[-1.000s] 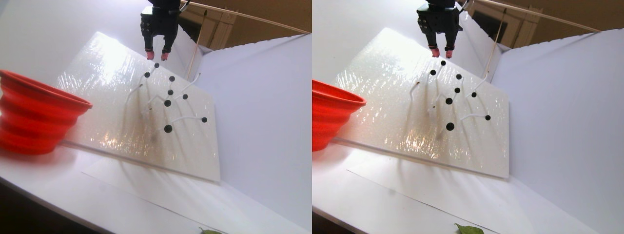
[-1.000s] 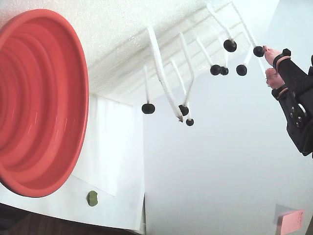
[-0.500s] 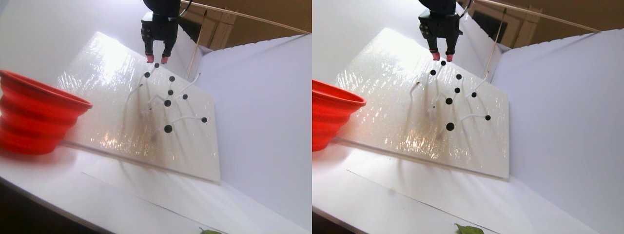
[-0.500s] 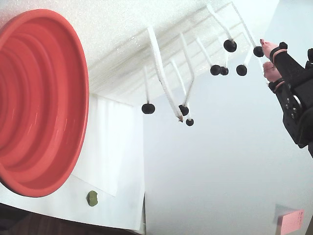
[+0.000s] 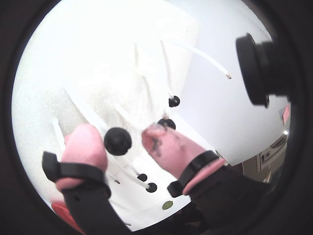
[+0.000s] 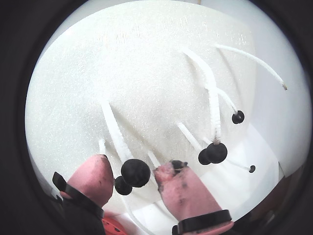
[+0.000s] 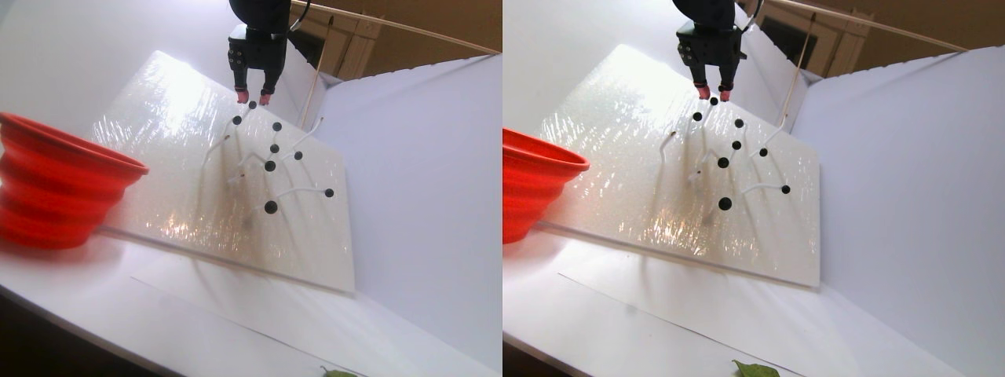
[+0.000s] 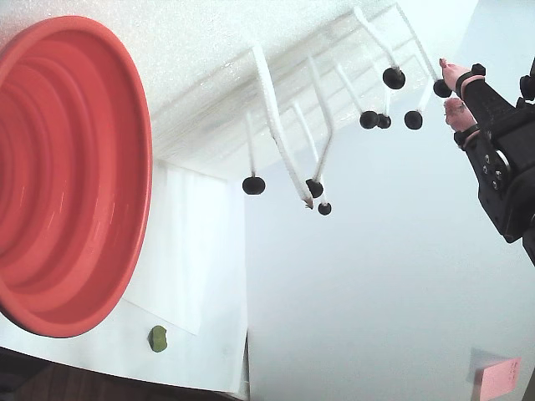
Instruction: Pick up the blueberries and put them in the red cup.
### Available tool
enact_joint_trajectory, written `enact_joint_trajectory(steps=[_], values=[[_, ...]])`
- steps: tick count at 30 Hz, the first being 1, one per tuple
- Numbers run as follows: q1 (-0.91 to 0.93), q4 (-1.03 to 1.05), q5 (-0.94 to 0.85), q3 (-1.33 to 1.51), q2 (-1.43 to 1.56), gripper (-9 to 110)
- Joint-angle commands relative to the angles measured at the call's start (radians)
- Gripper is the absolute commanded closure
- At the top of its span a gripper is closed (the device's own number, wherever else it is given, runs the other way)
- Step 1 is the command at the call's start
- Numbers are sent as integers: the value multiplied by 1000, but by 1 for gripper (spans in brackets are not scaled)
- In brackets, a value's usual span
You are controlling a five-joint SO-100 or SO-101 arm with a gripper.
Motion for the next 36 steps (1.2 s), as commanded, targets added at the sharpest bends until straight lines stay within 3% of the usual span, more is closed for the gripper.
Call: enact_joint_trajectory(steps=[1, 36], values=[[3, -37, 3, -109, 25, 84], [-9, -60, 6, -138, 8, 85]])
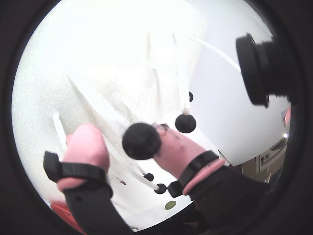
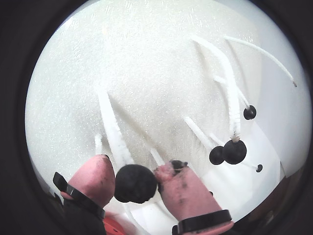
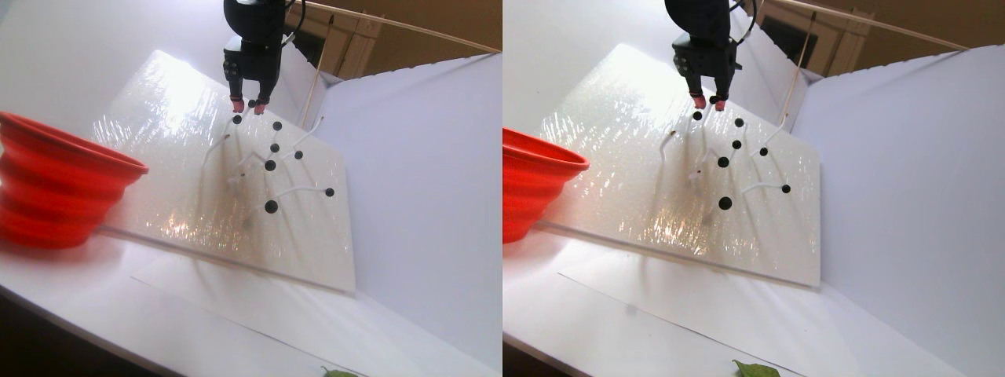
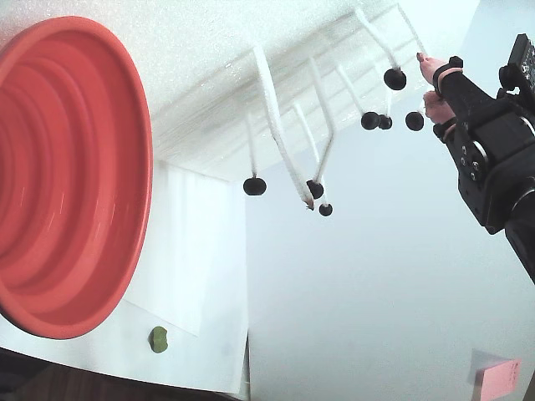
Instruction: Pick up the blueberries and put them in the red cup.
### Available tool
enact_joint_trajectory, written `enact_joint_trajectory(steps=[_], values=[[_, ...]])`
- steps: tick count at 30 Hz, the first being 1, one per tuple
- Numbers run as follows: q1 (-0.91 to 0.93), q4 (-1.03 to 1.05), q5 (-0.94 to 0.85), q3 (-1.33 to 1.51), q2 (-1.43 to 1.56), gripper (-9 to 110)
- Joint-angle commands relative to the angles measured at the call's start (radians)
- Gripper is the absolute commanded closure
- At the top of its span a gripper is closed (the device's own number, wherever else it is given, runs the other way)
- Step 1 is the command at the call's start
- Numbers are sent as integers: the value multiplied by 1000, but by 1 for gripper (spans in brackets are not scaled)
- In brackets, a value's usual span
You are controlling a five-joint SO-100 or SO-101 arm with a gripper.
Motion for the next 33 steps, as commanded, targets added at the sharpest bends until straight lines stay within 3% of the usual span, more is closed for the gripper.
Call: enact_joint_trajectory(steps=[1, 33], values=[[12, -32, 8, -133, 64, 85], [11, -87, -17, -64, 143, 89]])
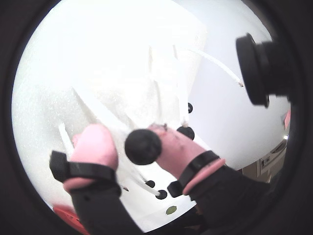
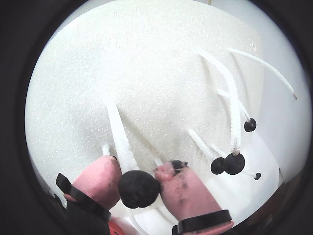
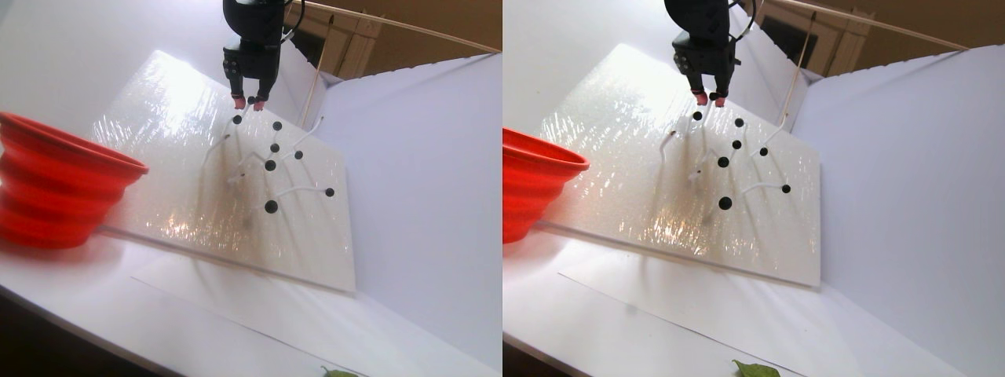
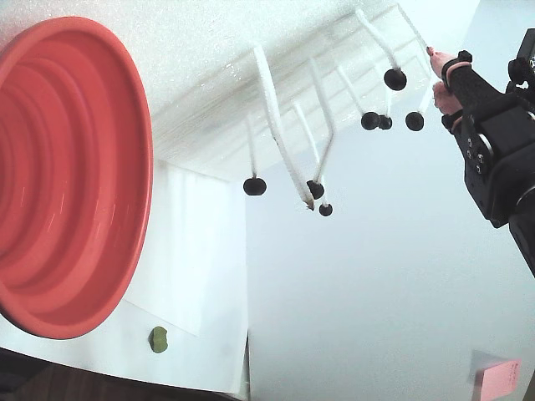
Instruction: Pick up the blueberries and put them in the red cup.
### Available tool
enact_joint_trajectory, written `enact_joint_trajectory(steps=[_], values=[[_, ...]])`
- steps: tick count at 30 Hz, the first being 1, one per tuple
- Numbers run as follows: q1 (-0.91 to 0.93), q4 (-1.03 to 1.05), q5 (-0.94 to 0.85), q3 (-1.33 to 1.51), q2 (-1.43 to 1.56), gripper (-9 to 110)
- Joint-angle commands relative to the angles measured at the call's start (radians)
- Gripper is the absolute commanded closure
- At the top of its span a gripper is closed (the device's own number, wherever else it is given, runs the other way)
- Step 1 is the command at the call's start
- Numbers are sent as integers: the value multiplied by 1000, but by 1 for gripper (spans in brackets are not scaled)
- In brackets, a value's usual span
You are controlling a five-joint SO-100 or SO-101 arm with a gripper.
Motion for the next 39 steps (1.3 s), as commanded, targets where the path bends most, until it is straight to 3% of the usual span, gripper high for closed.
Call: enact_joint_trajectory(steps=[1, 39], values=[[14, -35, -6, -60, 144, 89], [-21, -41, -75, 250, 382, 92]])
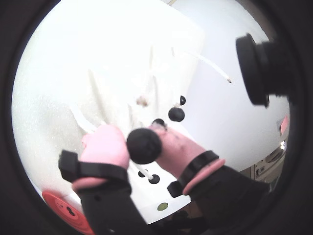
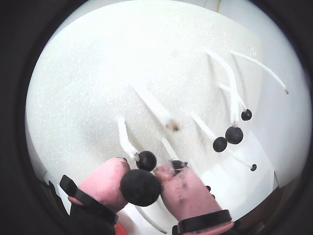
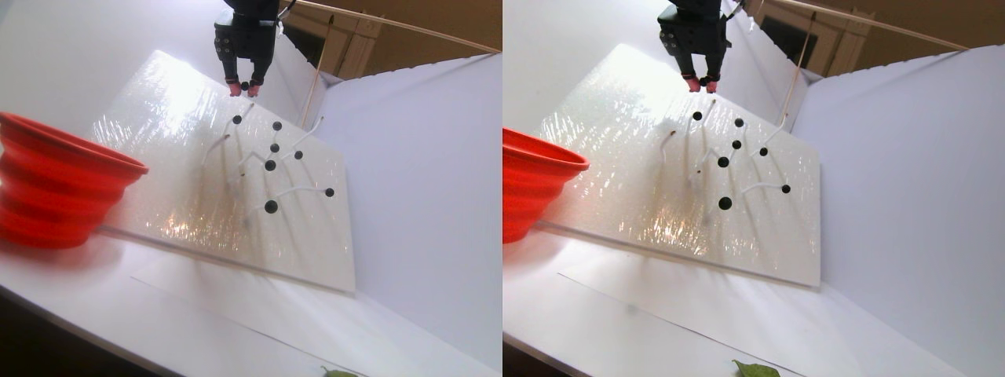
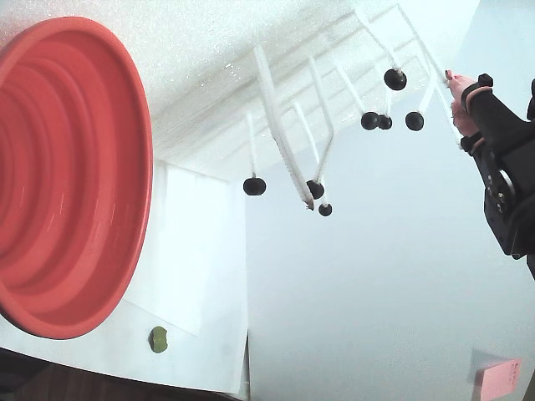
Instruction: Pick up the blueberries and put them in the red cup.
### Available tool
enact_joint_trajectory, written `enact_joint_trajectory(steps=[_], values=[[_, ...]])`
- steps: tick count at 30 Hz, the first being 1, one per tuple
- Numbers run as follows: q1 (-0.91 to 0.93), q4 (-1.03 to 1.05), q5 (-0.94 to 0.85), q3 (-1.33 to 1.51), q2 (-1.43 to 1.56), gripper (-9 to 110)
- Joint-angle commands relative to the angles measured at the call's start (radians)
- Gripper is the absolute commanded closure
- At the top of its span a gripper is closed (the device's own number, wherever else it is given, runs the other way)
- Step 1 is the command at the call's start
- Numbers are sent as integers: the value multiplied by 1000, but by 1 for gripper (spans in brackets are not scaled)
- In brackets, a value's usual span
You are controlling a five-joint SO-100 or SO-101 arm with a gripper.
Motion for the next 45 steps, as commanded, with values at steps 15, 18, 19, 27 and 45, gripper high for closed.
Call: enact_joint_trajectory(steps=[15, 18, 19, 27, 45], values=[[-60, 60, 17, 130, 238, 92], [-72, 71, 20, 156, 255, 92], [-77, 74, 23, 164, 261, 92], [-114, 120, 43, 232, 314, 92], [-204, 207, 109, 383, 417, 92]])
